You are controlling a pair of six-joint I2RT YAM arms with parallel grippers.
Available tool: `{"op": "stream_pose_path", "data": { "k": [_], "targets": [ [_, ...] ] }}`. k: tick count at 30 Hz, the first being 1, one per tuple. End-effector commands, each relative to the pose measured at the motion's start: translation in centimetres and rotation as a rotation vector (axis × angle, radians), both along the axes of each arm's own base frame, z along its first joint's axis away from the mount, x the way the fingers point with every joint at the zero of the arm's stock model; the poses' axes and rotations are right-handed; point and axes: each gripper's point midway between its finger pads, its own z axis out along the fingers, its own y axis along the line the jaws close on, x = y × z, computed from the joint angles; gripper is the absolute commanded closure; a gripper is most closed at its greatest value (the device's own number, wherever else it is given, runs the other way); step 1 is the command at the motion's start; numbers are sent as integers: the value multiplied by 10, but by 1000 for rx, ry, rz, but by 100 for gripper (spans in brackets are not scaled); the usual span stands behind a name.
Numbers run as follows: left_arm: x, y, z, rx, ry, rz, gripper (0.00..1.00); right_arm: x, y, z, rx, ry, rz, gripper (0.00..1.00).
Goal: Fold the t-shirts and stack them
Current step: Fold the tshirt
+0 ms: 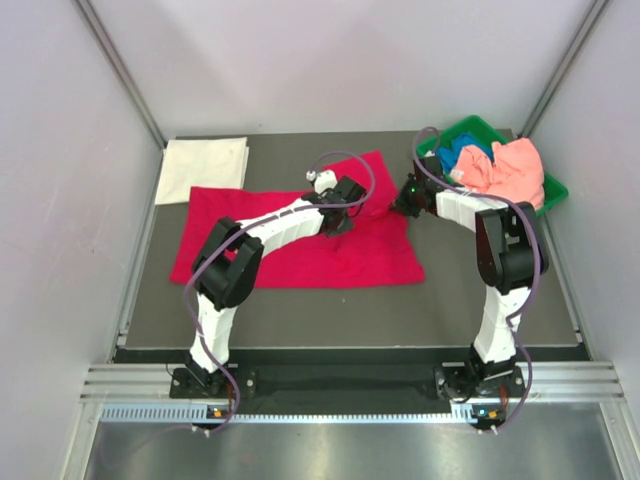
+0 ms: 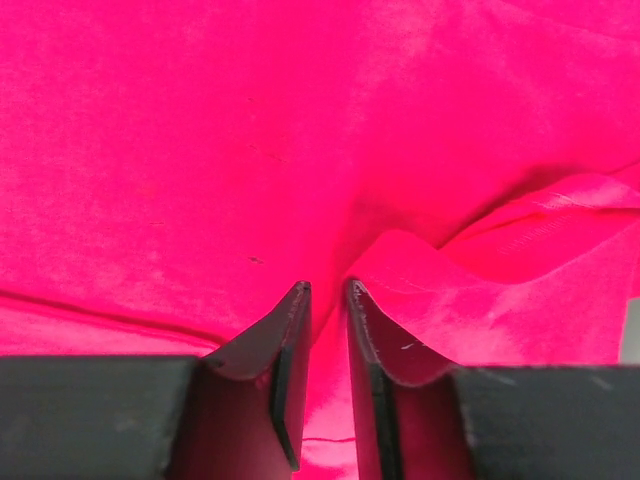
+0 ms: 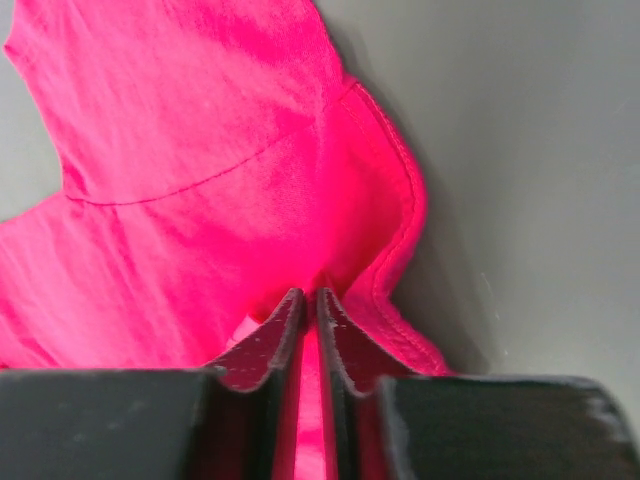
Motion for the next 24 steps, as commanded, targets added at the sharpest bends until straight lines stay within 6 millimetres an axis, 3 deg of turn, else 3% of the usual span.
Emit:
{"op": "stream_pose_path", "data": {
  "k": [1,3,7,8,10,12,18,19,21,22,24],
  "targets": [
    [-2,14,32,18,-58,38,72,14,3,17,-36,-74,35,87],
    [-3,20,47,12,-93,40,69,11,1,17,-58,-63,57,82],
    [-8,28,41,-12,-106,-33,68,3,-3,33,-90,-68,83,76],
    [-12,23,43,-61,-93,-66,68,-2,-5,40,-98,-65,89,75],
    [-12,29,34,-145,-72,-83,68,-15,-17,39,-158,-21,88,69],
    [-12,38,39,-233,-44,-103,69,-25,-26,47,-197,-15,87,67],
    [-14,114,37,-214,12,24,68,-86,-55,32,-226,177,-21,64],
    [-22,121,36,-231,30,26,69,-105,-61,19,-235,240,-38,64],
    [-25,142,34,-249,31,62,69,-121,-63,16,-214,272,-80,65],
    [-34,151,24,-243,57,77,69,-137,-66,4,-211,311,-91,65],
    [-41,176,24,-237,55,134,68,-146,-66,8,-178,310,-132,65]
  ]
}}
